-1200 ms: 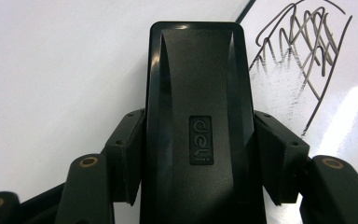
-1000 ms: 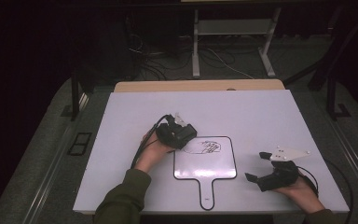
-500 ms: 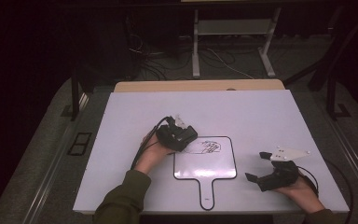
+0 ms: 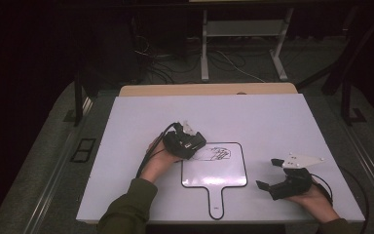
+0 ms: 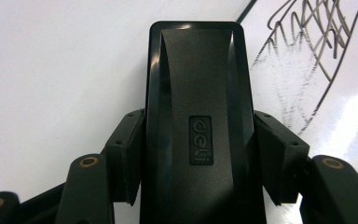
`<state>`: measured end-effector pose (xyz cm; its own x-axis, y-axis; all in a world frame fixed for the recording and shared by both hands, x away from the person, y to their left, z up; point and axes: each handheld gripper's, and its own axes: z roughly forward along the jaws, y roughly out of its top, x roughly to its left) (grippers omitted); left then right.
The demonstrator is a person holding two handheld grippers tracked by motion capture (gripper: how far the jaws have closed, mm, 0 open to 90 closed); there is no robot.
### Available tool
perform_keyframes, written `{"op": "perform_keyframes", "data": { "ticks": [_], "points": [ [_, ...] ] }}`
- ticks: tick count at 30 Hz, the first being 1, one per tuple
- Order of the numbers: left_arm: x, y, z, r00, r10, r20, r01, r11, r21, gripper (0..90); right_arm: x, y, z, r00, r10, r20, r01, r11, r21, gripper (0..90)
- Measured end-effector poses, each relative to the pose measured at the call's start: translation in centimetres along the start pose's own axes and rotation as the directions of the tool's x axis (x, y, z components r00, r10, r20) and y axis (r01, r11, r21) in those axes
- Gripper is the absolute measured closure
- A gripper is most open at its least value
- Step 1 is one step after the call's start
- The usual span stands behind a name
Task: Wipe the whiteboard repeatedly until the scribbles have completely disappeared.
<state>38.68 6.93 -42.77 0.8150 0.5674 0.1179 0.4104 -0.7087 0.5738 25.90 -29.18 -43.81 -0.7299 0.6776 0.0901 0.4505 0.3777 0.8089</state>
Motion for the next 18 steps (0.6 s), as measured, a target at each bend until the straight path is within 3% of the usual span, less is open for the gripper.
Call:
{"op": "perform_keyframes", "data": {
  "ticks": [5, 8, 12, 14, 18],
  "points": [
    [1.1, -0.5, -0.1, 0.9993, -0.036, -0.012, 0.036, 0.9993, -0.001, 39.2, 0.0, 0.0, 0.0, 1.0000, 0.000, 0.000, 0.000, 1.000, 0.000, 0.0],
    [0.5, -0.3, -0.2, 0.9998, -0.008, -0.019, 0.008, 0.9999, 0.010, 39.2, 0.0, 0.0, 0.0, 1.0000, 0.000, 0.000, 0.000, 1.000, 0.000, 0.0],
    [-0.6, 0.1, -0.1, 0.9997, 0.018, 0.016, -0.018, 0.9998, 0.007, 39.2, 0.0, 0.0, 0.0, 1.0000, -0.001, 0.001, 0.001, 1.000, 0.000, 0.0],
    [-0.8, 0.3, -0.1, 0.9993, 0.033, 0.015, -0.033, 0.9994, 0.012, 39.2, 0.0, 0.0, 0.0, 1.0000, -0.001, 0.001, 0.001, 1.000, -0.001, 0.0],
    [0.2, 0.0, 0.1, 0.9999, -0.007, -0.008, 0.007, 1.0000, 0.000, 39.2, 0.0, 0.0, 0.0, 1.0000, -0.002, 0.001, 0.002, 1.000, 0.000, 0.0]
  ]
}}
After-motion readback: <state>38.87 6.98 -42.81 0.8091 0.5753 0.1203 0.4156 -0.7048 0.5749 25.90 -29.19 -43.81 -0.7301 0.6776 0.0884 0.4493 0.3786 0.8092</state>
